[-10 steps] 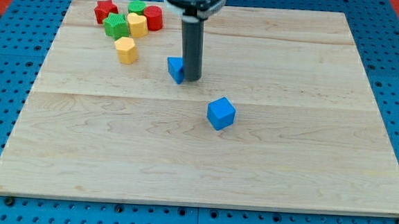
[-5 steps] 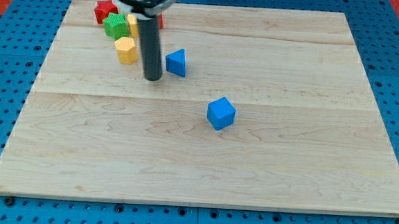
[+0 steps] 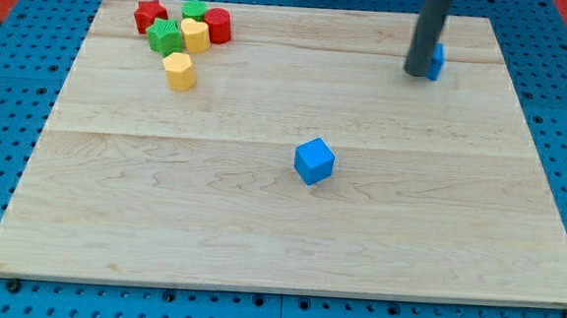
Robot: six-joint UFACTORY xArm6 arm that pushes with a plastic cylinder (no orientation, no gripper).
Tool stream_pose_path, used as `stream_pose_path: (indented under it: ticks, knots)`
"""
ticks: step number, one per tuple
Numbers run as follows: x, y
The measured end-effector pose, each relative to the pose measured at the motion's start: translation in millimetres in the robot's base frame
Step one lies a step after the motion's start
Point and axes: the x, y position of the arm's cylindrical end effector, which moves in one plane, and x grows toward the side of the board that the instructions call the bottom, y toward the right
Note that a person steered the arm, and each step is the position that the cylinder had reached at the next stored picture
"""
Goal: Place the blue blocks to the top right of board
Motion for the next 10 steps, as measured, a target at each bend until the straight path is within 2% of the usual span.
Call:
stream_pose_path:
  ticks: [2, 3, 5, 7, 8, 9, 10]
  knots:
    - [-6.8, 50.9]
    - [-51.6, 50.9]
    - [-23.5, 38.2]
    - [-49.1, 29.6]
    - [-48.8, 27.2]
    - [78.6, 24.9]
    - [177.7, -53.4]
